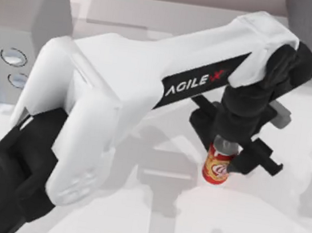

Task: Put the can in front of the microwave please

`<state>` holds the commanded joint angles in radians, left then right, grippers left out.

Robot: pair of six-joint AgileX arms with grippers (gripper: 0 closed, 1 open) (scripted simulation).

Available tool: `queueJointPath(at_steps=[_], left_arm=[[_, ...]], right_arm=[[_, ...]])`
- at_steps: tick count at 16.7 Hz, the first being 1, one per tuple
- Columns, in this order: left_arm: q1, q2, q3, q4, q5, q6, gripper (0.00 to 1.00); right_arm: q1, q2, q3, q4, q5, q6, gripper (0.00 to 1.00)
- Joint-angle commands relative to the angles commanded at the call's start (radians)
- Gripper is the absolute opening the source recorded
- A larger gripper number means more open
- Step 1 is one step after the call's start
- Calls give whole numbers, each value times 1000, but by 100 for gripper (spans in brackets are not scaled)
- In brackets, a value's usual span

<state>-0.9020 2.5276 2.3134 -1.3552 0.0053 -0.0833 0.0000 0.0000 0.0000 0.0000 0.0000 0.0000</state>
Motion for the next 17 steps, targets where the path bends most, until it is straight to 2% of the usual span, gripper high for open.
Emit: queueJointPath(at_steps=[1,2,11,17], left_arm=[[0,0,0,0,0,0,2],[0,0,0,0,0,0,0],[0,4,4,-3,0,1,0],[-1,35,196,-159,0,1,0]], right_arm=[[0,0,0,0,0,0,100],[0,0,0,0,0,0,100],[0,0,0,0,0,0,100],[0,0,0,0,0,0,100]])
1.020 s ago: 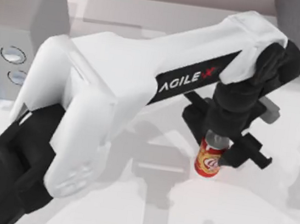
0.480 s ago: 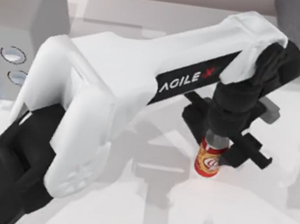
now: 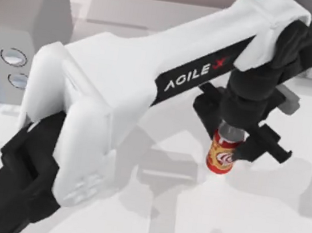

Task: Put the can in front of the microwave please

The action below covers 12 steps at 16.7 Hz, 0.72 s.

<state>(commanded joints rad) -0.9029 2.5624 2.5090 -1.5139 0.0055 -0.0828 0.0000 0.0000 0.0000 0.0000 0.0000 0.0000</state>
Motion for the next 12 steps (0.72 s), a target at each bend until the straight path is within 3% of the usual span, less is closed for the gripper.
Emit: queueJointPath(at_steps=[7,12], left_arm=[[1,5,38,-34,0,2,0],[-13,-136,-119,-37,18,125,0]], right_arm=[[0,0,0,0,0,0,100],[0,0,0,0,0,0,100]])
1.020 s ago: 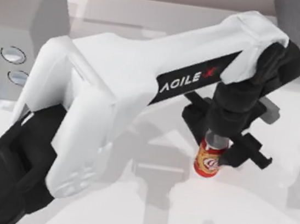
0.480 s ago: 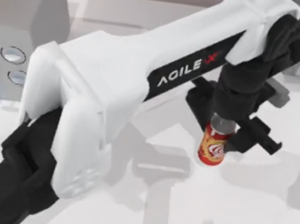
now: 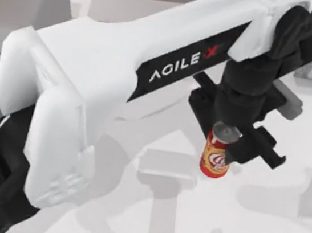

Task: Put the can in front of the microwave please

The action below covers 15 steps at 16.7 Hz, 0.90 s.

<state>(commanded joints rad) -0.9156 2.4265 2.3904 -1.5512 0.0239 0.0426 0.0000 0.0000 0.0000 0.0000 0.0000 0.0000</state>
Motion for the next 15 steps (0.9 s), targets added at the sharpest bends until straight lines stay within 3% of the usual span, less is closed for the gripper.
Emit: queueJointPath(at_steps=[3,6,11,15], left_arm=[[77,-156,-218,15,13,117,0],[242,-330,-523,46,23,225,0],[688,-628,-1053,135,27,333,0],[1046,-830,-1320,269,12,358,0]], right_arm=[[0,0,0,0,0,0,100],[0,0,0,0,0,0,100],[0,0,0,0,0,0,100],[0,0,0,0,0,0,100]])
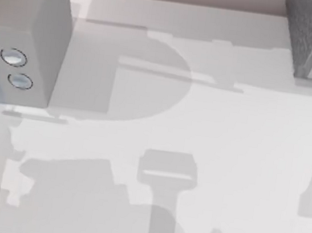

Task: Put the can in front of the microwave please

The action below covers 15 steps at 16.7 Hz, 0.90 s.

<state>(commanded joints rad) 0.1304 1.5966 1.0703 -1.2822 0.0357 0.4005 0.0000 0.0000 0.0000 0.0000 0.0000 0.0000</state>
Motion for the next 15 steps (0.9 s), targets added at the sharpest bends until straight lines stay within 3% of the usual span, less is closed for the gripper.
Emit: queueJointPath(at_steps=[5,15], left_arm=[[236,-162,-108,173,-28,4,0],[257,-171,-131,225,-31,5,0]], right_arm=[[0,0,0,0,0,0,100],[0,0,0,0,0,0,100]])
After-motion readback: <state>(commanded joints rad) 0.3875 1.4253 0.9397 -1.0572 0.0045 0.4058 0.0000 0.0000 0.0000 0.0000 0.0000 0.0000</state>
